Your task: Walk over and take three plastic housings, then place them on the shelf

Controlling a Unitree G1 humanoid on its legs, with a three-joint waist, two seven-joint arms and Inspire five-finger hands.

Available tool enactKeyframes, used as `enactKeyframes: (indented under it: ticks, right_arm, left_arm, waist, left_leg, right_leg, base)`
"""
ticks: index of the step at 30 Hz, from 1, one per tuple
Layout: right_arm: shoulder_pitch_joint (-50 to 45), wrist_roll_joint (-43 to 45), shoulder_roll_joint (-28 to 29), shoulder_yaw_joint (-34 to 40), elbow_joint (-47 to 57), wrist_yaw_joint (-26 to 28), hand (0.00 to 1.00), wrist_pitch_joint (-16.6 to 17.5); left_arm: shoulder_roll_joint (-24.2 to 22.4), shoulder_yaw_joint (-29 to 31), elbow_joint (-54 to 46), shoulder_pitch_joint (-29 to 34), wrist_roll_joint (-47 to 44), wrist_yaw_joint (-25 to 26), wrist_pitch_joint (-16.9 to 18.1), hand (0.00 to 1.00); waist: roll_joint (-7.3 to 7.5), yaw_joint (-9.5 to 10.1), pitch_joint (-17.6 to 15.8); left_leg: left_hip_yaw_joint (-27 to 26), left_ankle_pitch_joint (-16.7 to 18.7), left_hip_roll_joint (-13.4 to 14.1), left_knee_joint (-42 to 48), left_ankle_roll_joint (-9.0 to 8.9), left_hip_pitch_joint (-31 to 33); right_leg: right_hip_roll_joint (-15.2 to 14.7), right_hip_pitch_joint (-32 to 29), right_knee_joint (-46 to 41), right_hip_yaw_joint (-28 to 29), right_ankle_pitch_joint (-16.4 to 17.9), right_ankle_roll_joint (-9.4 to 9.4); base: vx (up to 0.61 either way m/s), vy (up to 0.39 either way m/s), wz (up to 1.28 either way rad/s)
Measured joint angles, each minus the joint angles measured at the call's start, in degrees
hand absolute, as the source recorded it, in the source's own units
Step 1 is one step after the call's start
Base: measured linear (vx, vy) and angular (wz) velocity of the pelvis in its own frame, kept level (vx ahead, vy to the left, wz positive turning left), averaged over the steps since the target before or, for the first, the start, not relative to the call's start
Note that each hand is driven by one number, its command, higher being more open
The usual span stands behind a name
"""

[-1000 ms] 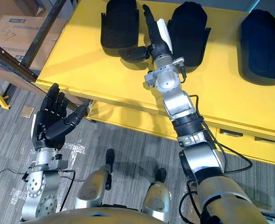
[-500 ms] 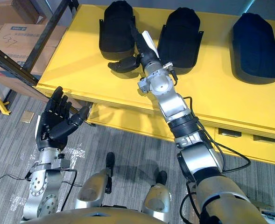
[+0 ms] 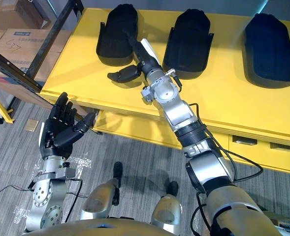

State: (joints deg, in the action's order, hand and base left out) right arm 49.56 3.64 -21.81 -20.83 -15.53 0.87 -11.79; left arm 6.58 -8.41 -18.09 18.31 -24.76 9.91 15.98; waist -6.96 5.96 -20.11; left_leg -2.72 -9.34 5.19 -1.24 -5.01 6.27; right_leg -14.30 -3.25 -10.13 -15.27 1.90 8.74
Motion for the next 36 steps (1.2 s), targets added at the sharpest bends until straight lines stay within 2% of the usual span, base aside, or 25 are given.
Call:
enactKeyframes:
  ticks: [5,24,27,30,32,36]
  right_arm:
    - [-0.42,-0.25,1.66,-0.44,0.01,0.39,1.0,0.43]
    - [-0.63,-3.09,1.89,-1.79,0.04,-1.01,1.0,1.36]
    - [-0.64,-5.51,1.5,-1.31,0.2,-3.69,1.0,4.03]
    - [-2.32,-5.46,0.57,3.43,5.18,-6.37,1.0,7.04]
    - [-7.81,-3.43,-1.09,9.68,15.86,-8.67,1.0,11.16]
    - [-21.52,-2.13,-0.85,18.7,29.71,-12.84,1.0,16.66]
  left_arm:
    - [0.0,-0.19,0.01,0.06,0.01,0.06,-0.01,1.0]
    - [0.03,-1.5,0.74,0.19,0.01,0.69,-0.01,1.0]
    - [0.04,-1.48,1.12,0.35,0.37,2.15,-0.01,1.0]
    - [0.03,-1.29,4.52,0.3,0.6,4.9,-0.01,1.0]
    - [-0.1,0.24,6.46,1.8,2.42,7.18,-0.01,1.0]
    - [-0.98,5.83,7.51,4.82,5.96,11.71,0.22,1.0]
  waist:
    - [0.0,0.01,0.0]
    - [0.03,0.0,0.02]
    - [0.17,0.0,0.83]
    - [0.8,0.03,3.23]
    - [2.07,-0.15,4.13]
    - [4.46,-1.56,7.45]
  left_leg:
    - [0.05,0.0,0.0,-0.02,-0.01,-0.01]
    - [-0.01,0.0,-0.01,-0.2,-0.01,-0.33]
    - [-0.26,-0.36,-0.02,-1.34,-0.1,-0.93]
    - [-0.47,-0.4,-0.05,-2.07,-0.1,-1.04]
    - [-0.88,-0.32,-0.07,-3.15,-0.18,-2.78]
    - [-1.73,0.72,-0.08,-3.44,-0.44,-4.37]
  right_leg:
    - [0.0,0.01,0.0,-0.02,0.0,0.01]
    - [0.0,0.27,0.18,-0.03,-0.09,0.16]
    - [0.03,0.31,0.43,0.1,-0.14,0.25]
    - [0.16,0.58,1.73,0.07,-0.59,0.64]
    - [0.37,2.54,3.64,0.06,-1.0,0.77]
    - [0.54,4.54,5.5,0.12,-1.05,0.84]
  base:
    - [0.0,0.0,0.0]
    - [0.0,0.0,0.0]
    - [0.0,0.0,-0.03]
    - [0.02,-0.003,-0.01]
    - [0.08,-0.014,-0.06]
    - [0.07,-0.018,-0.08]
